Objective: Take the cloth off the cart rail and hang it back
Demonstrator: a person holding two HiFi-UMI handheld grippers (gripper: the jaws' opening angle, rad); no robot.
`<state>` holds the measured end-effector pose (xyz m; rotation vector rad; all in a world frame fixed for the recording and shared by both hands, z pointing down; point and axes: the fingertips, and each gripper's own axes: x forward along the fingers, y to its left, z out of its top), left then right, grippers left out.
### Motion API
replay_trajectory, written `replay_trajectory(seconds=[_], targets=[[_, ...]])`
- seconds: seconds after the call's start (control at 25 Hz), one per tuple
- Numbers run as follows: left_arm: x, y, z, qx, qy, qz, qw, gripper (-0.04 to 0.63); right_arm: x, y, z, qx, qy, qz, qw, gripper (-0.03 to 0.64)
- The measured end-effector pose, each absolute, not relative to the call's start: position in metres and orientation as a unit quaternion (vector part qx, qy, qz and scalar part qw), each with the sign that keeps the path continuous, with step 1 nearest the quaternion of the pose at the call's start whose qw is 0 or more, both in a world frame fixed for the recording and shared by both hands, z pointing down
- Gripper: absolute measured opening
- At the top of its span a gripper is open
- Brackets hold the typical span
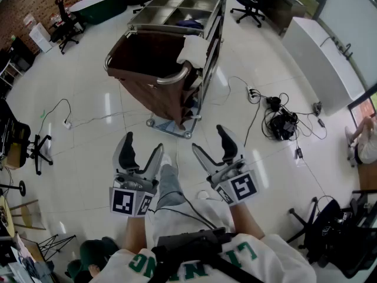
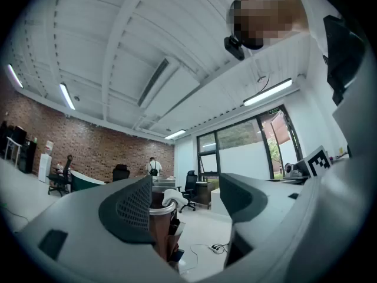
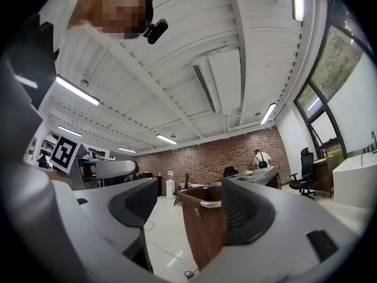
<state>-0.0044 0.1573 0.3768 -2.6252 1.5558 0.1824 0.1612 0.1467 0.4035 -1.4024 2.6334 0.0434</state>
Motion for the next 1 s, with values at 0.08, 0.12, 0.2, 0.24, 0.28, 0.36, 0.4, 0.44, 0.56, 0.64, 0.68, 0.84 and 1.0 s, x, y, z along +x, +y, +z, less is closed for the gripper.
replay_trajectory(seconds=[0.08,0.12,0.2,0.24,0.28,0.36,0.4,0.44,0.56,0.64,0.68,0.84,1.0], targets=[[-0.021,0.125,0.379,-0.857,0.509,0.064,0.050,0.347,0.144,0.119,0.408,-0.467,0.881,0.035,0.064,0.354],[-0.029,0.108,0.379,-0.857,0.508,0.066,0.053,0.347,0.136,0.104,0.409,-0.467,0.881,0.041,0.061,0.356],[-0.043,0.073,0.376,-0.859,0.504,0.073,0.059,0.347,0.122,0.072,0.408,-0.471,0.879,0.038,0.060,0.354],[-0.049,0.055,0.373,-0.860,0.500,0.076,0.061,0.347,0.116,0.054,0.405,-0.473,0.878,0.034,0.061,0.354],[-0.054,0.037,0.369,-0.863,0.495,0.080,0.062,0.347,0.110,0.038,0.400,-0.474,0.878,0.033,0.061,0.354],[-0.064,0.004,0.362,-0.869,0.483,0.088,0.062,0.347,0.094,0.006,0.387,-0.475,0.877,0.038,0.057,0.353],[-0.070,-0.011,0.358,-0.873,0.475,0.092,0.060,0.347,0.085,-0.010,0.379,-0.477,0.876,0.041,0.054,0.353],[-0.076,-0.025,0.354,-0.878,0.465,0.096,0.056,0.347,0.074,-0.026,0.373,-0.481,0.874,0.043,0.052,0.353],[-0.100,-0.059,0.346,-0.890,0.443,0.098,0.050,0.347,0.039,-0.068,0.363,-0.492,0.868,0.041,0.052,0.353],[-0.114,-0.078,0.351,-0.893,0.437,0.093,0.050,0.347,0.025,-0.087,0.367,-0.498,0.866,0.031,0.040,0.353],[-0.119,-0.089,0.353,-0.895,0.435,0.094,0.047,0.347,0.022,-0.095,0.371,-0.502,0.864,0.025,0.031,0.353],[-0.125,-0.129,0.368,-0.900,0.426,0.093,0.016,0.347,0.035,-0.125,0.380,-0.536,0.844,-0.001,0.013,0.354],[-0.116,-0.155,0.371,-0.904,0.419,0.086,0.020,0.347,0.076,-0.151,0.370,-0.586,0.809,-0.009,0.031,0.381]])
